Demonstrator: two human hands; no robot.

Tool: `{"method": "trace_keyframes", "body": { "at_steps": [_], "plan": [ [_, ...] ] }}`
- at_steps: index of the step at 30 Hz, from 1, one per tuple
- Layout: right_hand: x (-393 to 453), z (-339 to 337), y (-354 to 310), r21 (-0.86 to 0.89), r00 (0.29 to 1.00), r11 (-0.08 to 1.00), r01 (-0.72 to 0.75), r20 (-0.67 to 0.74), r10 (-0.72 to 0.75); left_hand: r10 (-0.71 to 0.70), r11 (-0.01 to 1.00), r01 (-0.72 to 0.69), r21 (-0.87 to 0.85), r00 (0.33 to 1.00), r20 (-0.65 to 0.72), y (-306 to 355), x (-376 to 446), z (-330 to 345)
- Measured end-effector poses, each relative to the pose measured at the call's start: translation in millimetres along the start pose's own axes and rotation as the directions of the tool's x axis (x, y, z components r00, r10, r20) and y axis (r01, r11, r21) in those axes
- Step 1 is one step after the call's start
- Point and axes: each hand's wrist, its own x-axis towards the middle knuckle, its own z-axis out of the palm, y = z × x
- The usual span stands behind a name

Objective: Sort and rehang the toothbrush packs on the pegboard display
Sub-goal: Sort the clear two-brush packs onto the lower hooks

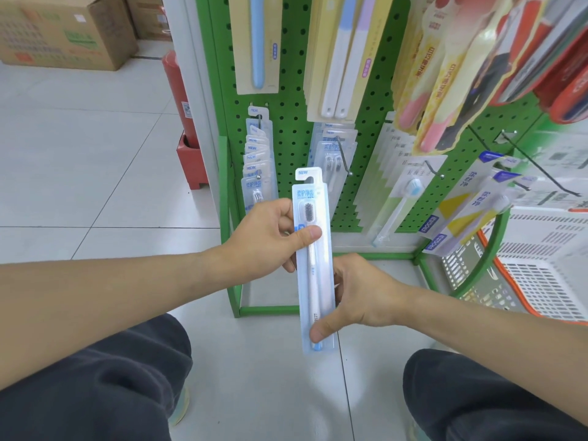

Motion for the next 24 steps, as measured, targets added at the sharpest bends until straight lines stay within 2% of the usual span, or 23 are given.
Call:
{"method": "trace_keyframes", "body": {
  "at_steps": [3, 7, 10, 13, 15, 17, 20, 24],
  "plan": [
    [-4, -3, 0, 0.037, 0.996, 0.999, -0.034, 0.082, 0.031, -0.068, 0.998, 0.068, 0.005, 0.997, 0.034, -2, 0, 2],
    [-8, 2, 2, 0.102, 0.989, 0.990, -0.098, 0.120, 0.085, -0.244, 0.970, 0.244, 0.007, 0.966, 0.087, -2, -3, 1],
    [-9, 10, 4, -0.002, 0.981, 0.993, -0.120, 0.155, 0.118, -0.311, 0.950, 0.311, 0.005, 0.946, 0.093, -1, -4, 5],
    [-7, 11, 6, -0.212, 0.988, 0.973, -0.088, 0.104, 0.112, -0.362, 0.926, 0.373, -0.055, 0.920, 0.147, 3, -6, 12],
    [-5, 12, 7, -0.298, 0.993, 0.953, -0.059, 0.076, 0.086, -0.371, 0.923, 0.379, -0.069, 0.922, 0.108, 2, -6, 14],
    [-1, 14, 10, -0.215, 0.989, 0.971, -0.101, 0.083, 0.121, -0.386, 0.918, 0.390, -0.072, 0.921, 0.054, 0, -5, 15],
    [2, 9, 13, 0.082, 0.959, 0.966, -0.246, 0.164, 0.231, -0.404, 0.912, 0.406, -0.064, 0.914, 0.041, -1, -4, 15],
    [-1, -1, 17, 0.112, 0.961, 0.964, -0.242, 0.164, 0.222, -0.341, 0.938, 0.343, -0.047, 0.939, 0.052, -1, -3, 9]
  ]
}}
